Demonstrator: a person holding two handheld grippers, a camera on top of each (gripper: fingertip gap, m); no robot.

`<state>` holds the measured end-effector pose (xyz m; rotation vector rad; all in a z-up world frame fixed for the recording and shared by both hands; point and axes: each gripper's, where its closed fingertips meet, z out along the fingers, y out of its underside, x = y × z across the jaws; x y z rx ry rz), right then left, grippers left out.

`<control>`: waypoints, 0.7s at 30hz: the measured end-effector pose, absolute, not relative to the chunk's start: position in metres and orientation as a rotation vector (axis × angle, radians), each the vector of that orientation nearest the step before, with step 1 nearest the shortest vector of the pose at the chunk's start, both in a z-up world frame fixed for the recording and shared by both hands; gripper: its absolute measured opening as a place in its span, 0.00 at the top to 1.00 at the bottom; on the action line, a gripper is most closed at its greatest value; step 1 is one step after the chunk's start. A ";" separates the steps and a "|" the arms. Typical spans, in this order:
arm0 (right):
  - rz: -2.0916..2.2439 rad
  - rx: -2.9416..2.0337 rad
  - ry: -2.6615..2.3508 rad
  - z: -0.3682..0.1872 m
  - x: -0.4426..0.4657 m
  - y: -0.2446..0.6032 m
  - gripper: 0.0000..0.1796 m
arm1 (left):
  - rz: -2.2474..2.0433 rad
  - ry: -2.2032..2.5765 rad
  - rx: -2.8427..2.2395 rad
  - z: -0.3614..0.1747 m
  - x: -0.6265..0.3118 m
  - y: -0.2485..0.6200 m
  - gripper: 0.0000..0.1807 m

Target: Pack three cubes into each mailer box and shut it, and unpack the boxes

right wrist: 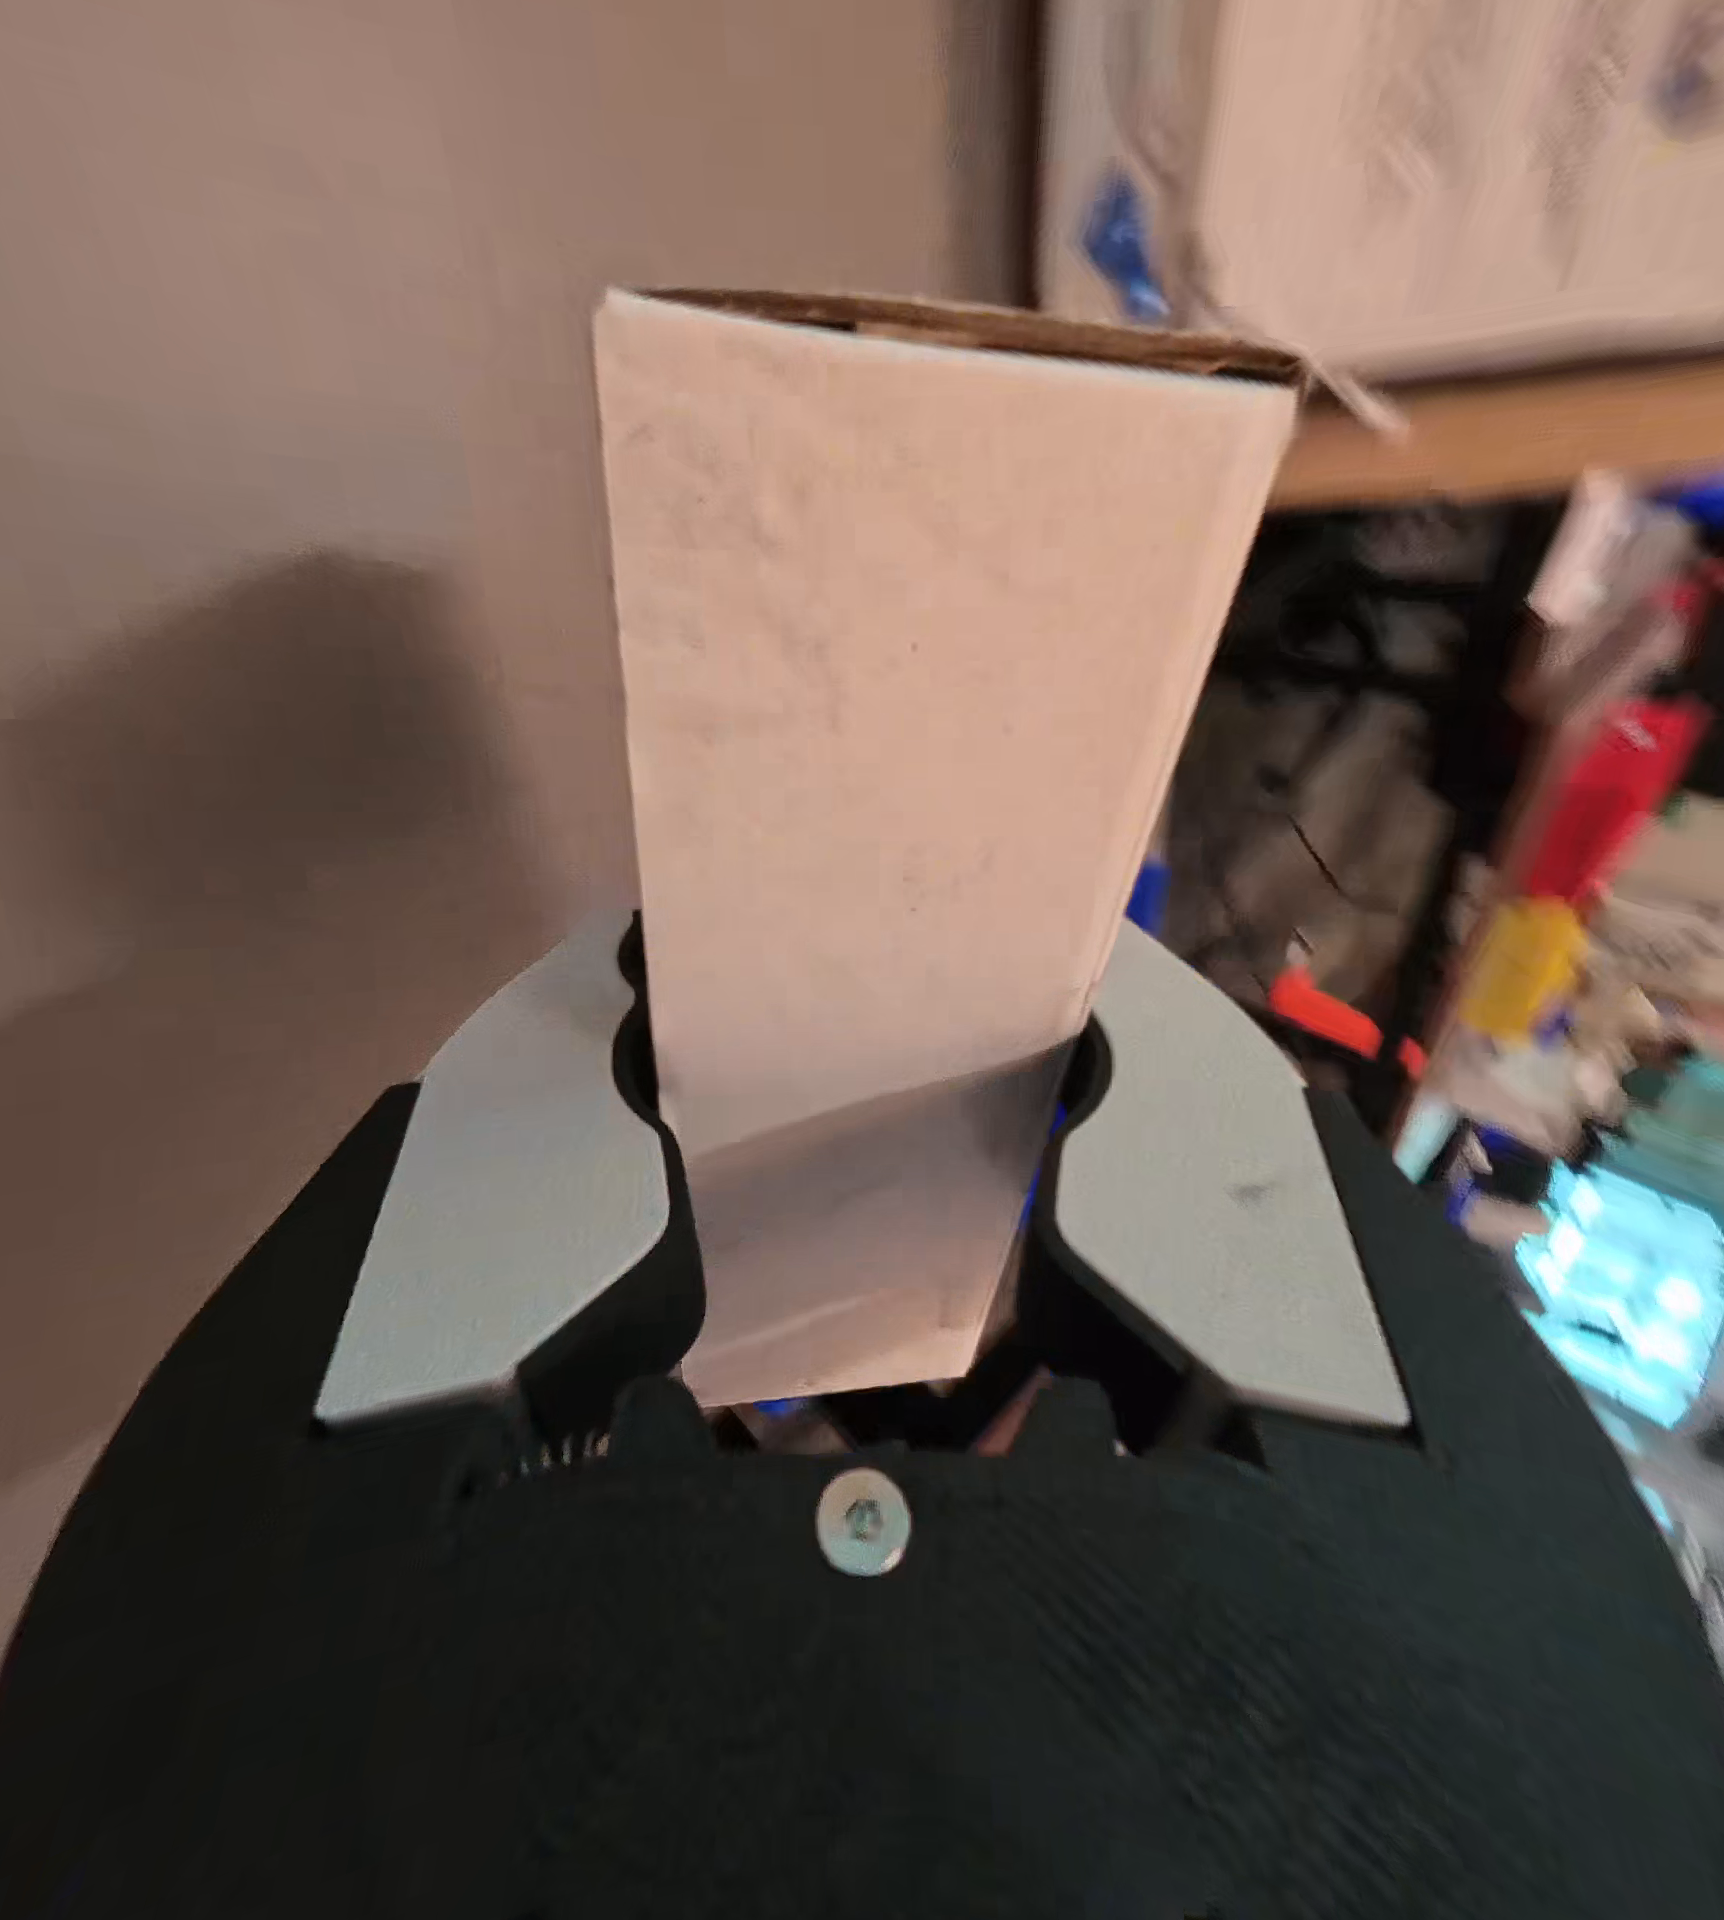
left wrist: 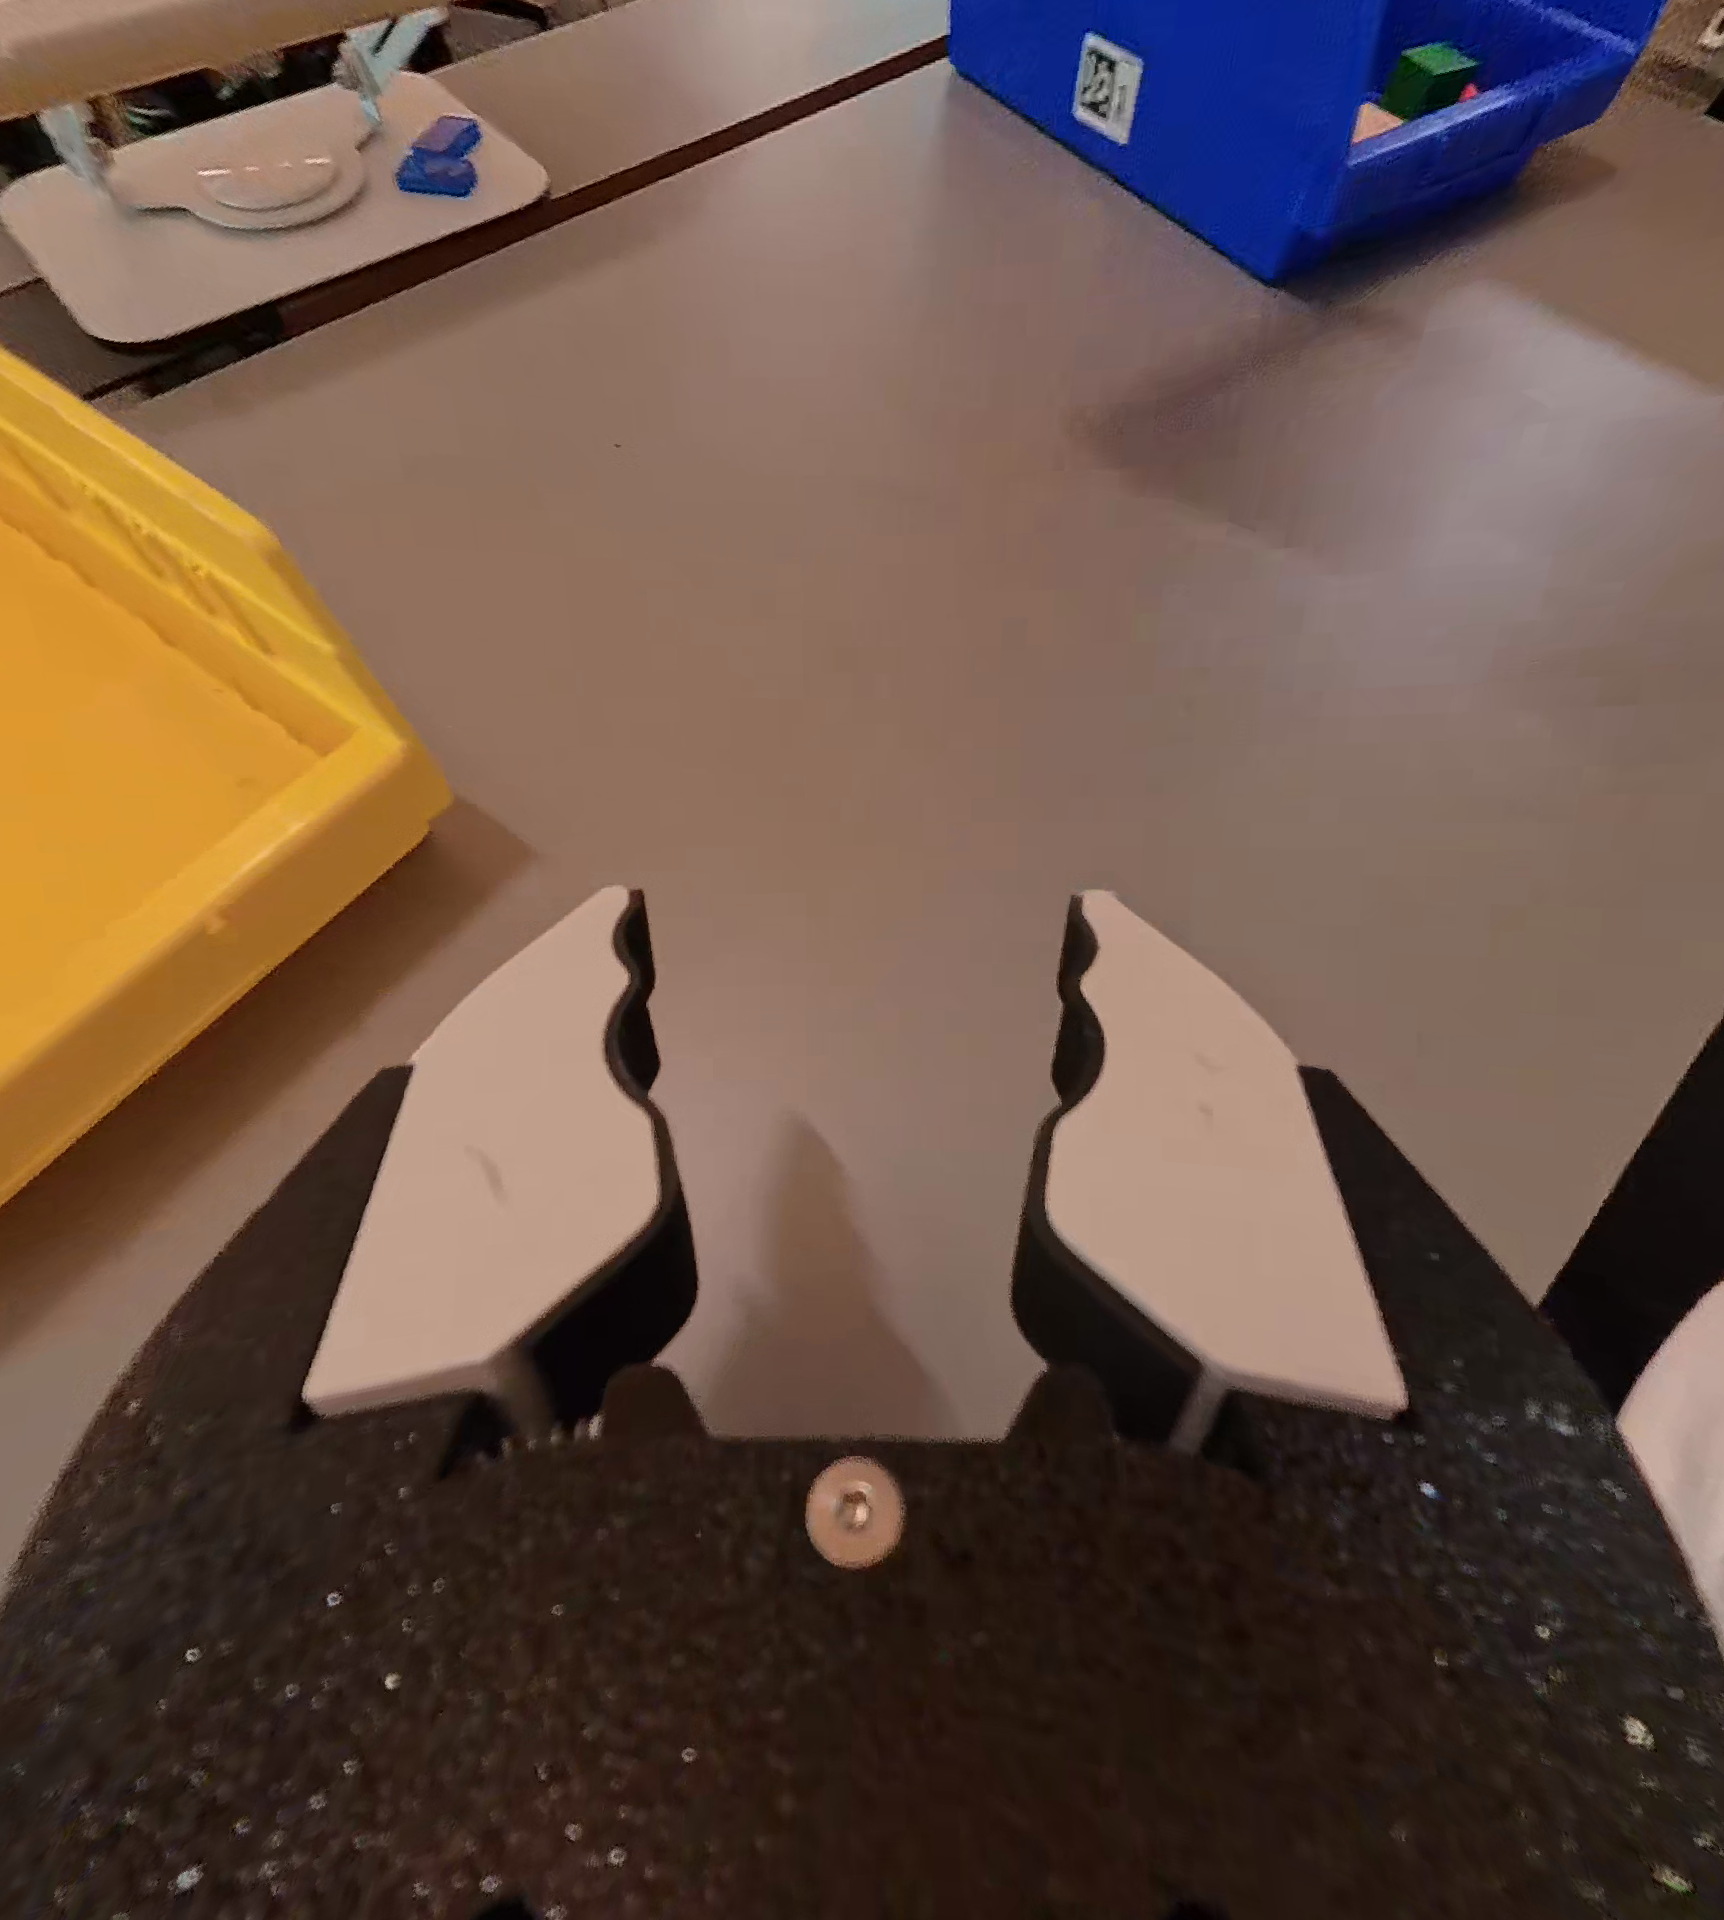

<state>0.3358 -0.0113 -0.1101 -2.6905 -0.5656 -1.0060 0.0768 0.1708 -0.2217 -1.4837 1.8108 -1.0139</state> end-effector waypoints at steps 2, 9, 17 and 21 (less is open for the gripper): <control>-1.252 -2.597 -0.429 -0.081 0.390 -0.041 0.58 | -1.054 1.841 -1.439 -0.222 0.080 0.161 0.59; -1.615 -2.490 -0.305 -0.091 0.513 -0.109 0.58 | -1.151 2.092 -1.210 -0.237 0.041 0.122 0.61; -1.694 -2.386 -0.303 -0.160 0.581 -0.105 0.58 | -1.434 1.856 -1.245 -0.214 0.073 0.091 0.57; -1.641 -2.412 -0.323 -0.200 0.594 -0.107 0.58 | -1.699 1.567 -1.313 -0.195 0.100 0.089 0.59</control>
